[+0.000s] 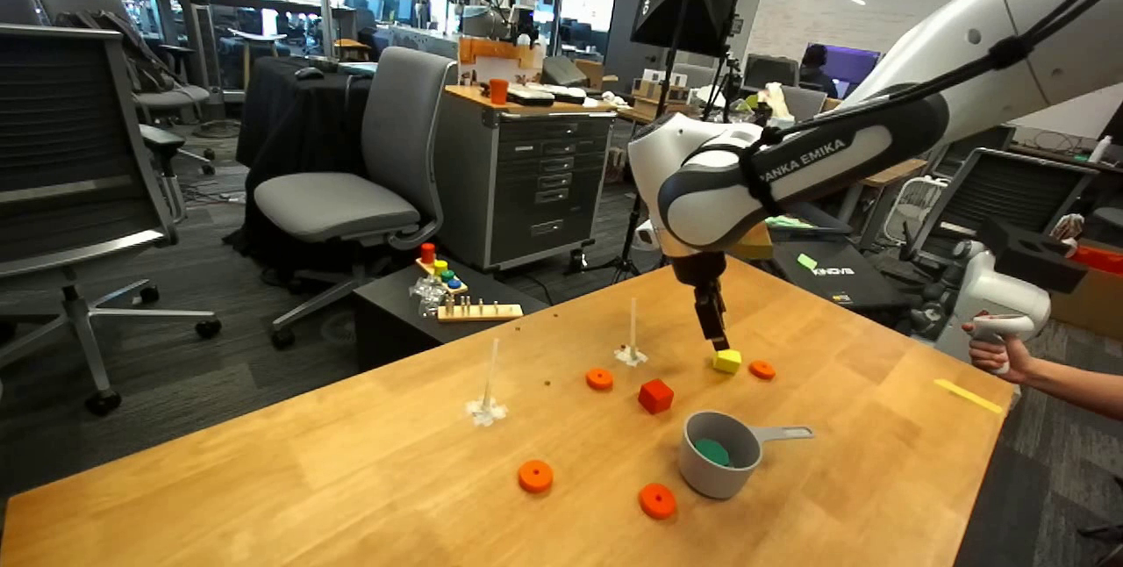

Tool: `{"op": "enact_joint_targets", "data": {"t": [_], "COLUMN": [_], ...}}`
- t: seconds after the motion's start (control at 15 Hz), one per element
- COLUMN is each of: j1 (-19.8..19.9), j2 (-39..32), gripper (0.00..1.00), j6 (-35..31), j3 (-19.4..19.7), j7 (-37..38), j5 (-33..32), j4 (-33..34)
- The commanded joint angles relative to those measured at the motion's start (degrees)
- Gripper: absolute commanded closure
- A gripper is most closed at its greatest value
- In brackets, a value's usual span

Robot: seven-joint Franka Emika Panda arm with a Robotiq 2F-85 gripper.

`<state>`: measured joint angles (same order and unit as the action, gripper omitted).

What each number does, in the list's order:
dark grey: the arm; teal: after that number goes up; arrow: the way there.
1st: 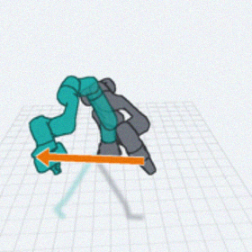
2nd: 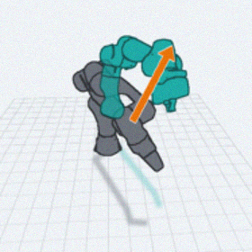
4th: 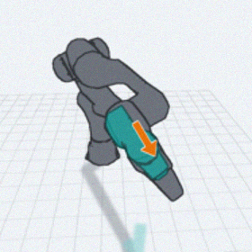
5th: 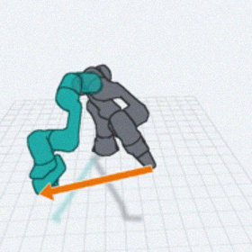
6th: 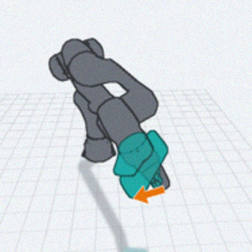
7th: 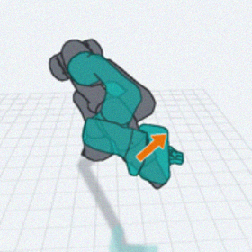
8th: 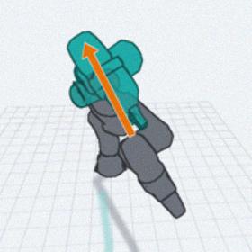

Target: Put the blocks in the gray pot one at a time

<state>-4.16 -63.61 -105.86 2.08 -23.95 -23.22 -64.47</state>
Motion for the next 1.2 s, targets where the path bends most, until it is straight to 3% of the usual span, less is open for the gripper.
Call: {"op": "enact_joint_targets", "data": {"t": [0.0,0.47,0.87,0.93,1.0,1.13], "j1": [0.73,0.85,1.77,2.0,2.25,2.87], "j2": [-4.94,-6.8,-7.1,-7.31,-7.57,-8.05], "gripper": [0.0,0.0,0.0,0.25,0.27,0.44], "j6": [3.58,8.29,9.37,8.05,8.05,7.85], "j3": [-1.68,-2.08,-1.62,-1.58,-1.58,-1.76], "j7": [-5.08,-8.01,-6.74,-6.98,-6.71,-7.09], "j5": [1.56,3.27,3.53,3.19,3.36,3.56], "j4": [7.83,10.75,9.34,9.11,9.24,9.31]}}
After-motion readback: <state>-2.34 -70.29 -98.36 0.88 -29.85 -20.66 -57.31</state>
